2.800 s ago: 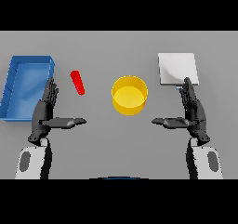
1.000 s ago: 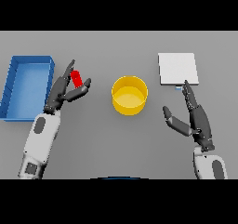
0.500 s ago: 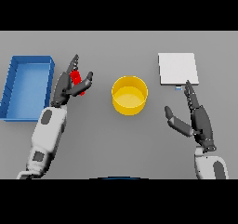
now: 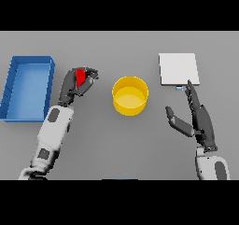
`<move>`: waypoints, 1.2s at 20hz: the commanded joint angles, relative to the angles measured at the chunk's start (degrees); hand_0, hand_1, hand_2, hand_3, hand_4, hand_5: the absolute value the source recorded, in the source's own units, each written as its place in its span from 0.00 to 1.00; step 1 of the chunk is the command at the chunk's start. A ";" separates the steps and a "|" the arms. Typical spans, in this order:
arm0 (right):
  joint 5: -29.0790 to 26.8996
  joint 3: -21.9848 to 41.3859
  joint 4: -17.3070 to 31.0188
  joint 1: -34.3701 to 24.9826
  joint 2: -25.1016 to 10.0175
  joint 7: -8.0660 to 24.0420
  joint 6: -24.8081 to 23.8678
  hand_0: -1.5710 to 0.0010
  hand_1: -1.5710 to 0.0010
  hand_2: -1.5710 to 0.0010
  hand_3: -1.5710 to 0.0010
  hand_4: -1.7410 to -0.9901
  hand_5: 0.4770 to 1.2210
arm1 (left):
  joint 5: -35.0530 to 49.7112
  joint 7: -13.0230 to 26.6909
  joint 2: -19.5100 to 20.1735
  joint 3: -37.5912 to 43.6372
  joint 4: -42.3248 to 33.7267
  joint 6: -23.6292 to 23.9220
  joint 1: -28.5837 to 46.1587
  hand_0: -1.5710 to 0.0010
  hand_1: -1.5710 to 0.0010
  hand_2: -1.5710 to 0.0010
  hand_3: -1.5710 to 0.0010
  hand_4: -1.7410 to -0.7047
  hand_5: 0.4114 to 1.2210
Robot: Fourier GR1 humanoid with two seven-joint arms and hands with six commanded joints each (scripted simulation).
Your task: Pick up the red beaker and tilt it to pour out 1 green nut into yellow bowl. Pick up the yellow bowl and place it on the metallic measuring scale.
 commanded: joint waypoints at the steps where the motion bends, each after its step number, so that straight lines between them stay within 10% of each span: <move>1: -0.36 0.13 -0.25 0.19 0.12 0.17 0.32 1.00 1.00 1.00 1.00 0.65 0.23 | 0.01 1.16 0.11 -0.11 -0.40 0.01 0.16 0.14 0.13 0.12 0.17 0.17 0.93; 10: 1.10 0.54 0.19 -0.14 0.12 -0.50 -0.36 1.00 1.00 1.00 1.00 0.68 0.23 | 7.52 4.51 0.61 1.14 -8.45 -5.77 -0.17 0.02 0.02 0.02 0.02 0.03 0.89; 24: 3.48 0.60 -0.12 0.25 -0.86 -1.37 -1.50 1.00 1.00 1.00 1.00 0.73 0.24 | -7.81 14.34 9.72 -13.79 -13.89 -7.23 -4.48 0.00 0.00 0.00 0.00 0.00 0.88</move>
